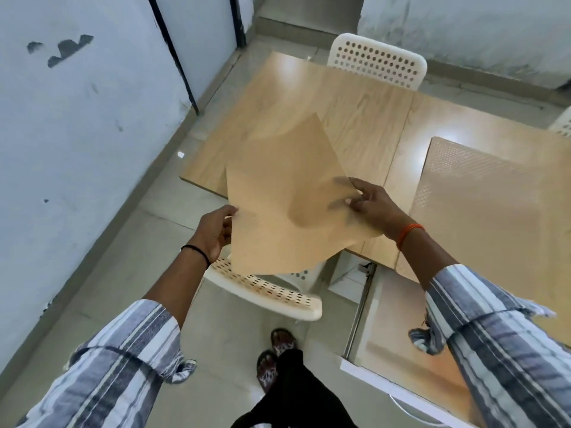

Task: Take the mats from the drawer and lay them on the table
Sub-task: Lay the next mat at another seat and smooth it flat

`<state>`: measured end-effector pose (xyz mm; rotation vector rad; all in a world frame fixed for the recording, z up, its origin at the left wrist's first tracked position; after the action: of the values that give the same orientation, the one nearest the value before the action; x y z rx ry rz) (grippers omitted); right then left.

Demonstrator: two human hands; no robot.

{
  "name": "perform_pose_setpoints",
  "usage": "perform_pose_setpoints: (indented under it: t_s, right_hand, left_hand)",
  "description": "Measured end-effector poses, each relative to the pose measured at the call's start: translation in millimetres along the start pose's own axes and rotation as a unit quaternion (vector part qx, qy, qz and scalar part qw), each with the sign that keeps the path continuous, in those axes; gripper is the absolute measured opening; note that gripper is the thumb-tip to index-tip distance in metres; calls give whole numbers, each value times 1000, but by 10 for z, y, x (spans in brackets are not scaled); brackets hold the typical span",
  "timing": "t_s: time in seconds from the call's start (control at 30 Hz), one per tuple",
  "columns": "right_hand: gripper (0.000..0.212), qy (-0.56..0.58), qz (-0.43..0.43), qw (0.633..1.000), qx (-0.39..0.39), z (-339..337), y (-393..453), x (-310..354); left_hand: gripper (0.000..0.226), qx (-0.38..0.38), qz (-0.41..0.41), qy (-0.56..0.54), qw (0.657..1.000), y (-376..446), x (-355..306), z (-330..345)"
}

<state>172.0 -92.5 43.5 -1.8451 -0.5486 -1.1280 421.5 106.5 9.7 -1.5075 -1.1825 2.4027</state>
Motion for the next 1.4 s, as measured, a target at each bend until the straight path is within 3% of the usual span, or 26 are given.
perform_pose_setpoints:
  t_s: [0.13,0.23,0.33,0.4,0.53,0.6,0.77,0.87,0.93,1.03,1.23,1.33,1.4]
  right_hand:
    - [43,-1,88,996,-10,-109,313,-6]
    - [47,52,127,985,-104,-204,548,-45]
    - [57,196,157,950,-183,-183,612,-177]
    - [63,258,174,932,-187,-103,669,-249]
    - [77,254,181,935,-170,289,544,-254]
    - [82,282,246,888,-266,740,444,-479]
    - [85,169,221,919,-280,949,535,-450]
    - [82,87,237,921,-298,971,539,-423]
    - [81,53,224,920,-317,973,541,-411]
    - [79,35,200,918,-340,967,575,-419]
    - [68,-70,170,914,-361,1097,595,-415]
    - [71,-218,147,914,-310,1296,621,-360]
    - [79,-310,129,914,-227,1489,646,-377]
  left_hand:
    - [9,5,-61,47,997,263,-62,-75]
    - [9,-5,-93,52,994,439,-141,-143]
    - [8,-41,-104,-9,994,544,-140,-87]
    - [13,-50,-108,-56,991,612,-125,57]
    - [16,-48,-108,-153,981,576,22,369]
    - [16,29,-215,-83,973,789,183,371]
    - [23,117,-233,-63,963,731,144,521]
    - [28,164,-242,115,949,772,166,411]
    - [33,158,-198,258,932,834,132,310]
    - [37,142,-103,437,882,928,49,162]
    - [30,118,32,682,721,931,-70,89]
    - [23,98,138,735,657,944,-87,65]
    - [33,89,205,767,602,996,-84,17]
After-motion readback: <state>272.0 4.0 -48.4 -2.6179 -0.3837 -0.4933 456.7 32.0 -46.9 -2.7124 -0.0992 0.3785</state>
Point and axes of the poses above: each hand's wrist, its own y-axis towards the middle knuckle, its own z-axis out of the palm, x = y × z, the point moved 2 cm from there along y, towards the middle knuckle, and after that the axes turned 14 degrees about x, right-handed, at the moved point
